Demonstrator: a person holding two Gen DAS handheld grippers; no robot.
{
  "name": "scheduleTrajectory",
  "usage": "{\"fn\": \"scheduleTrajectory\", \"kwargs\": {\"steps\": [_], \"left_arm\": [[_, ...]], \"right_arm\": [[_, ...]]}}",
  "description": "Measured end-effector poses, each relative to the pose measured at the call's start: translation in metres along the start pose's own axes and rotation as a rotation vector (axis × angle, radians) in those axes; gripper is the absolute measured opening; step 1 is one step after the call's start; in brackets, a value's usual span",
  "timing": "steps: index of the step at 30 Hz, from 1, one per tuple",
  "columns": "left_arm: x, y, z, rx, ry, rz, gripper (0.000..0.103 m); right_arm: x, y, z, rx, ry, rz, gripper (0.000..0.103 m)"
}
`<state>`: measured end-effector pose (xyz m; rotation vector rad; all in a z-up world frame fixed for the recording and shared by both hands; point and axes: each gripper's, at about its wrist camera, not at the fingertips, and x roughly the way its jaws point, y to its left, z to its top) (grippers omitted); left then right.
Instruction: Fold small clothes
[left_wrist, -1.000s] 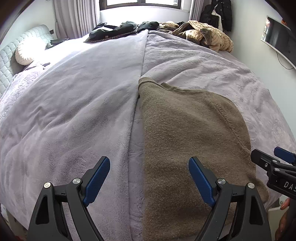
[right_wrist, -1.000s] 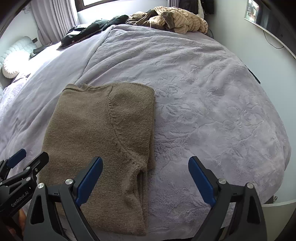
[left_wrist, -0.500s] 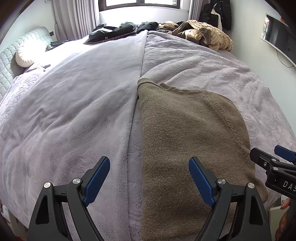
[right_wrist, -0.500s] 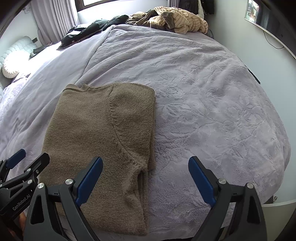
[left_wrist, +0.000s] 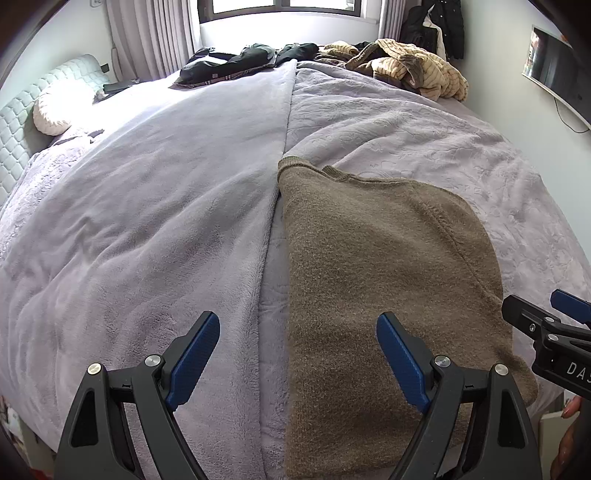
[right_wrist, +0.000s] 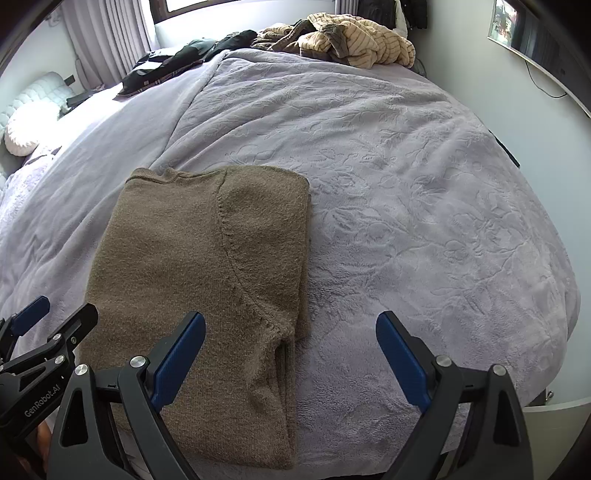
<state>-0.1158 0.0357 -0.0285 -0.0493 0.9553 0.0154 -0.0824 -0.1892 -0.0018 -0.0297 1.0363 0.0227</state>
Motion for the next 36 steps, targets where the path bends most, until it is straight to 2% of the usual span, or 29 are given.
{"fn": "scheduleTrajectory", "kwargs": {"steps": [23,36], "left_arm": [[-0.0007,0.004,-0.0003,-0.011,-0.003,0.002,0.088],[-0.0039,0.0055,0.0003,-0.028,-0.031,-0.036,0.088]], "right_arm": [[-0.0014,0.0028,-0.0022,0.004,0.003,0.005,0.095],[-0.0006,0.0065,-0.0069,0.004,0.006,0.006,0.095]]}}
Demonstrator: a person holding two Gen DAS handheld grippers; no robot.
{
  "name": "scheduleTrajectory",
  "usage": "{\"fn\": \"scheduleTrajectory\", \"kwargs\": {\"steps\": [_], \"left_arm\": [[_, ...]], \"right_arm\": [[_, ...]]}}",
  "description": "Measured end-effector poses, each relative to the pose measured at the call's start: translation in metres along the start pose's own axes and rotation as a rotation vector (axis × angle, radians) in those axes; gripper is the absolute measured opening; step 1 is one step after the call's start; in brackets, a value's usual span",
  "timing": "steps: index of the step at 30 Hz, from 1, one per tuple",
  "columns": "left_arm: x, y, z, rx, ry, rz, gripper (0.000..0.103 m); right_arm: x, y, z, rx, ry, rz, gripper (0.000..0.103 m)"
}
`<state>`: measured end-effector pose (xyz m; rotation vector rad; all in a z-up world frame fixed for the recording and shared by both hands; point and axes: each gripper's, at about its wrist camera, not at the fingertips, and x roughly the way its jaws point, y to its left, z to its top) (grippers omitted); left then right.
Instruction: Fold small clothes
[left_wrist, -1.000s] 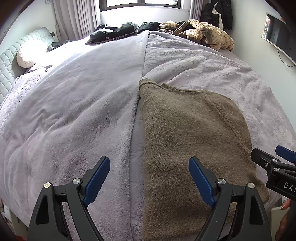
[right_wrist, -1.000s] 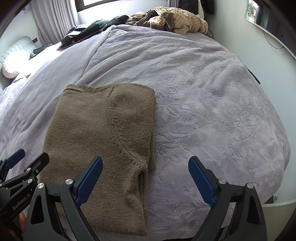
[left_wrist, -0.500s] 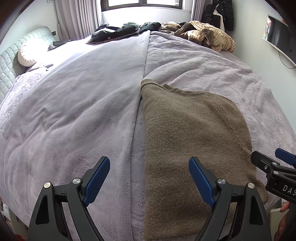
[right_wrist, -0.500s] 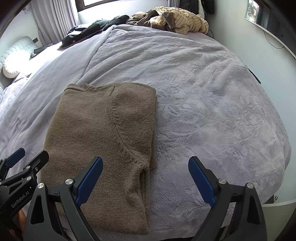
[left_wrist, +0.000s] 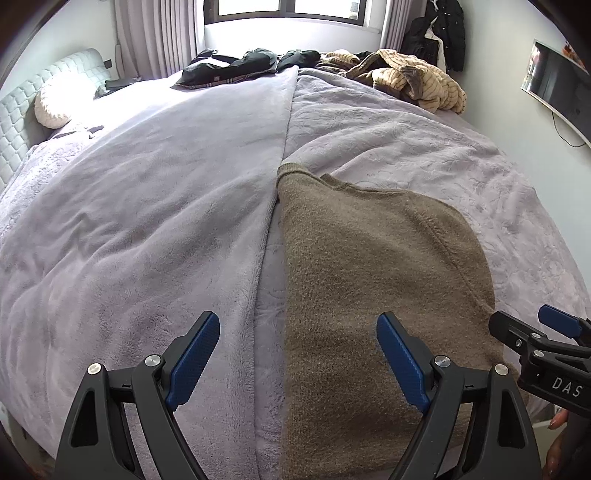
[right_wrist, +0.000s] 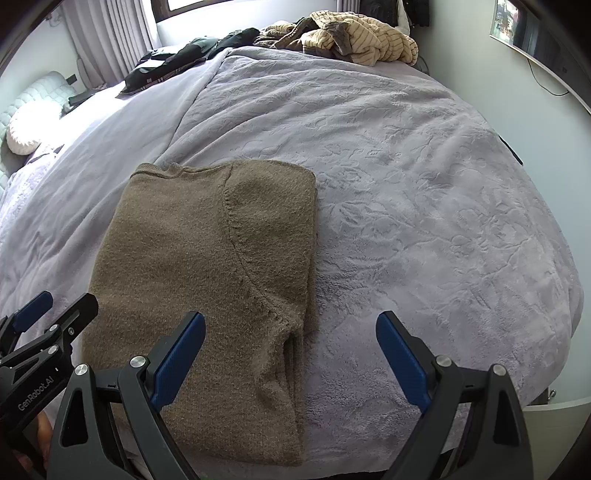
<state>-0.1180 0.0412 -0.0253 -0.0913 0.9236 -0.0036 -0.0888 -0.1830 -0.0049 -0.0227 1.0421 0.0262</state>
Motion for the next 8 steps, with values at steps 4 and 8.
{"fn": "scheduleTrajectory", "kwargs": {"steps": [4,8], "left_arm": [[-0.0023,-0.0027,0.0006,0.01,-0.007,0.007,0.088],[-0.0023,-0.0027,0.0003,0.002,0.0,0.006,0.088]], "right_arm": [[0.0,-0.0002,0.0,0.0,0.001,0.001,0.095],[-0.0003,0.0002,-0.0003,0.0,0.0,0.0,0.095]]}}
